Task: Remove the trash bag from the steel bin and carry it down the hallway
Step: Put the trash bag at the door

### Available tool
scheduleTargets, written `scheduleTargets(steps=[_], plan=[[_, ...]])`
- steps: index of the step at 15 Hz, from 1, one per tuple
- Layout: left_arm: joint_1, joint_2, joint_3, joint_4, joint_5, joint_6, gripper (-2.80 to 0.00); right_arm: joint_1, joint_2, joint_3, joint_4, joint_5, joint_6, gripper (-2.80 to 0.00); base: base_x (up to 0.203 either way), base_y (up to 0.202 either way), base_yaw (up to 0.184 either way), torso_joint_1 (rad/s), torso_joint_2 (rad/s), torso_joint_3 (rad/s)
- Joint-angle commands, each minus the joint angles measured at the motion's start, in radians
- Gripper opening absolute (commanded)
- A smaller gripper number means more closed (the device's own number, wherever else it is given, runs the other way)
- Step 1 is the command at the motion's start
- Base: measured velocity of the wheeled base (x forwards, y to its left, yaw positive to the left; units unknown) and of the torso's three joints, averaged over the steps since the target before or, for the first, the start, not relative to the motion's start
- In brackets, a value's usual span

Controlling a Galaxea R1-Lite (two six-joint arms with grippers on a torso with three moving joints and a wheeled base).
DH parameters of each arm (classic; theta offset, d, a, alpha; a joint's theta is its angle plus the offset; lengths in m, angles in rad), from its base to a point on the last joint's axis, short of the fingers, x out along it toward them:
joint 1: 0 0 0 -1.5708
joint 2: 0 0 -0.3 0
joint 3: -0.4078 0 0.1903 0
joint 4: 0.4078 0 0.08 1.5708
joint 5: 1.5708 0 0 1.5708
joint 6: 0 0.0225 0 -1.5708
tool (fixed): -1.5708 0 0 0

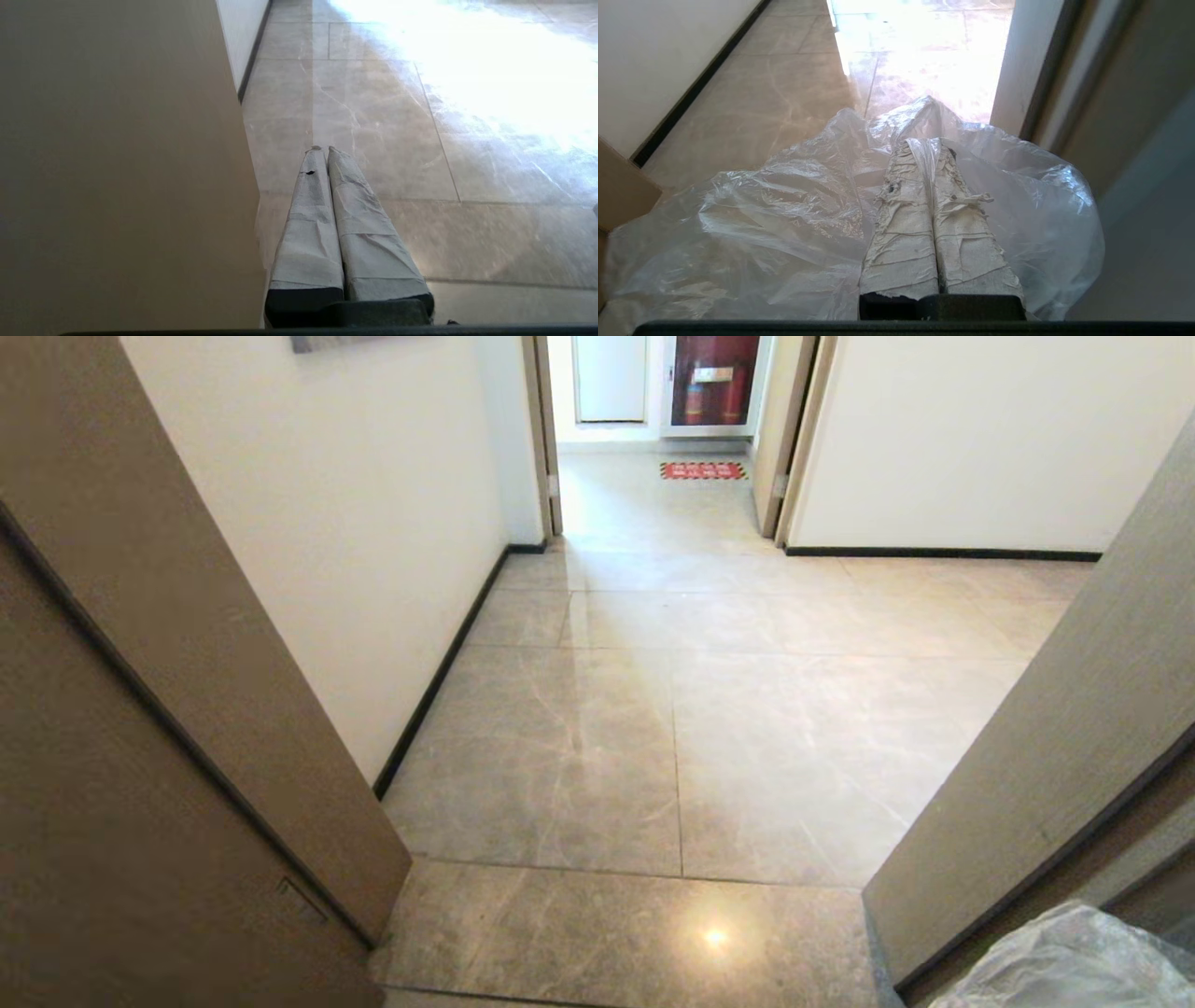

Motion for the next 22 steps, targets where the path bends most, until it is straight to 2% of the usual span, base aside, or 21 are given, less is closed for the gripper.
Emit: scheduleTargets(steps=[1,22], plan=[[0.000,0.000,0.000,0.001,0.002,-0.001,-2.80,0.000,0.001,0.002,0.000,0.000,0.000,-2.80,0.194,0.000,-0.001,0.000,0.00,0.004],[0.000,0.000,0.000,0.001,0.002,-0.001,-2.80,0.000,0.001,0.002,0.000,0.000,0.000,-2.80,0.190,0.000,0.001,0.002,0.00,0.002]])
